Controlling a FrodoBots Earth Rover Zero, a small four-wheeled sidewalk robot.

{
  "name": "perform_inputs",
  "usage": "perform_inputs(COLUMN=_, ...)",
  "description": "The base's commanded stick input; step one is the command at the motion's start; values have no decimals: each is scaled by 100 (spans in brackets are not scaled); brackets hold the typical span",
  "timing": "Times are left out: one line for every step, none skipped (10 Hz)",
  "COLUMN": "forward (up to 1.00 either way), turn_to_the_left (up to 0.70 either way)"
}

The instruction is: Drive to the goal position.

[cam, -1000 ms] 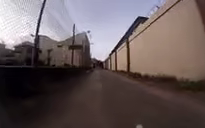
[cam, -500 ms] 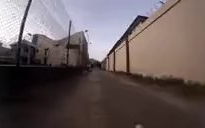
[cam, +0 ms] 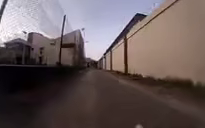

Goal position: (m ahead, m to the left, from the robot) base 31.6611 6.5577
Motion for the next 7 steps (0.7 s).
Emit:
perform_inputs(forward=100, turn_to_the_left=0)
perform_inputs(forward=100, turn_to_the_left=0)
perform_inputs(forward=100, turn_to_the_left=0)
perform_inputs(forward=100, turn_to_the_left=0)
perform_inputs(forward=100, turn_to_the_left=0)
perform_inputs(forward=100, turn_to_the_left=0)
perform_inputs(forward=100, turn_to_the_left=0)
